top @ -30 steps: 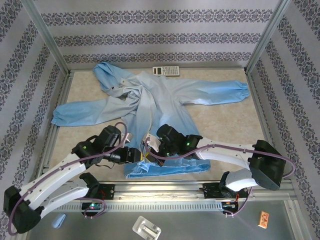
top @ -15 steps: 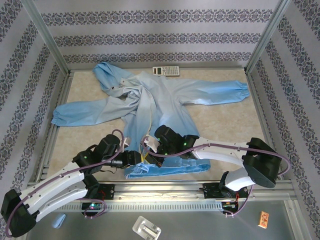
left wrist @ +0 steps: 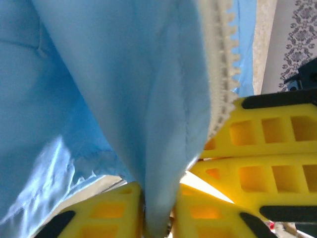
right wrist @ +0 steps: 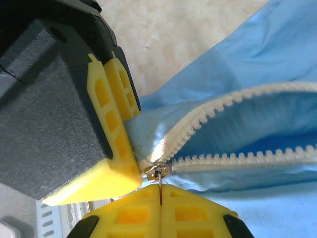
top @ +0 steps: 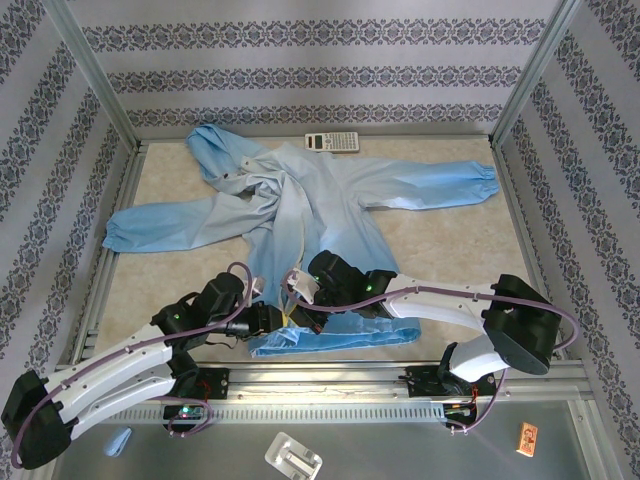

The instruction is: Zip up the jacket

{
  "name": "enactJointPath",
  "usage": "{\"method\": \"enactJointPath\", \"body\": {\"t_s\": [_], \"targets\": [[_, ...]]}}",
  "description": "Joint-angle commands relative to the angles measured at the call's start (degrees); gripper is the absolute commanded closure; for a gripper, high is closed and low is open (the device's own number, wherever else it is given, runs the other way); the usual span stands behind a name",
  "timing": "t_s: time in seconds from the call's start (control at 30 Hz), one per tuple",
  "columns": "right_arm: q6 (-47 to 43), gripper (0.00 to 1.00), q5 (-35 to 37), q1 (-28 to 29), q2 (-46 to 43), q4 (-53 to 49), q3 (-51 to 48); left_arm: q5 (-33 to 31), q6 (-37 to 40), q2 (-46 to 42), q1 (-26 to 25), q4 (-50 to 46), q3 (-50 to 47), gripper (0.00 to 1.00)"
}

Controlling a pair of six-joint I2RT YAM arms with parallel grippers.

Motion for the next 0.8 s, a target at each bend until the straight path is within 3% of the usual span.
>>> {"method": "enactJointPath", "body": {"t_s": [0.0,0.07,0.27,0.77], "targets": [[0.94,1.00,1.30,0.64,-0.50,1.99,0.81,-1.51,-0.02,-1.71,-0.84,1.06,-0.98,0.94],[1.18,1.00,3.33,0.68,-1.28,2.00,0.40,-2.03,0.87,-2.66,-0.84,-0.27,-0.68,1.00],[1.12,1.00,9.50,0.18,-2.40,1.07,0.47,-1.23,4.65,-2.72,-0.86,-7.08,2.30,1.00],[3.19,1.00,18.53,-0.47,-3.20,0.31,1.75,3.21,9.12,0.05,-0.75,-10.59,5.92,1.00]]}}
